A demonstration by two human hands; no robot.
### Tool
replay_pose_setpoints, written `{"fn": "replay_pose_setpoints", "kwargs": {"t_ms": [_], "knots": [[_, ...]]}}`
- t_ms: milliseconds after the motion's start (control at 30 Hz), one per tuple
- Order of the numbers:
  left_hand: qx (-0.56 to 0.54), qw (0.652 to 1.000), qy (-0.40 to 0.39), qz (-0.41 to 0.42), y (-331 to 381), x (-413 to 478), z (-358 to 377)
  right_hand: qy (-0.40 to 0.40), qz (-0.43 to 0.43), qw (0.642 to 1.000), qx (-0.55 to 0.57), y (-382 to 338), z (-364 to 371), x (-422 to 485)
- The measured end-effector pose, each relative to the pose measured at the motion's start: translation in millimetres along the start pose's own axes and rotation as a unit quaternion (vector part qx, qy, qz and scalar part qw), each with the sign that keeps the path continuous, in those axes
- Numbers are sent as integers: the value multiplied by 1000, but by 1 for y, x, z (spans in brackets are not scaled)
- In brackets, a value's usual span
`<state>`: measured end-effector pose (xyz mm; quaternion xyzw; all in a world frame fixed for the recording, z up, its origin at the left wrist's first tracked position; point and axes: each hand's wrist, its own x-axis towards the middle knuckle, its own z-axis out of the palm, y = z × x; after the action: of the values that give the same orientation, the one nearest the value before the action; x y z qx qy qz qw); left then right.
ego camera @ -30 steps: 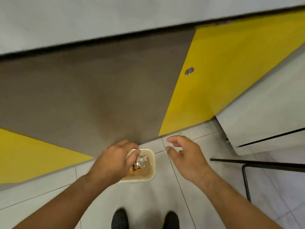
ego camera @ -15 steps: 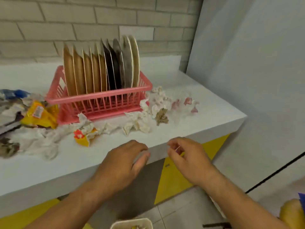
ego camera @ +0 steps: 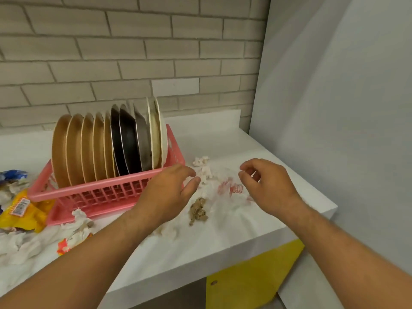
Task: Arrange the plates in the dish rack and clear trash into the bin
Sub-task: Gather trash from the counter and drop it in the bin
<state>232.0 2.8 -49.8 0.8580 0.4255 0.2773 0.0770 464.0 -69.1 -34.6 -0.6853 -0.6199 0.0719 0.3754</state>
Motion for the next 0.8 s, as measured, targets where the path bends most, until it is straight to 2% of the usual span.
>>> {"fn": "replay_pose_setpoints", "kwargs": {"t_ms": [400,800], "knots": [[50,994,-54,-74,-5,66,42,-72,-12,997,29,59,1,71],[52,994,-71,-70,-2,84,57,-131,-17,991,15,78,11,95]]}}
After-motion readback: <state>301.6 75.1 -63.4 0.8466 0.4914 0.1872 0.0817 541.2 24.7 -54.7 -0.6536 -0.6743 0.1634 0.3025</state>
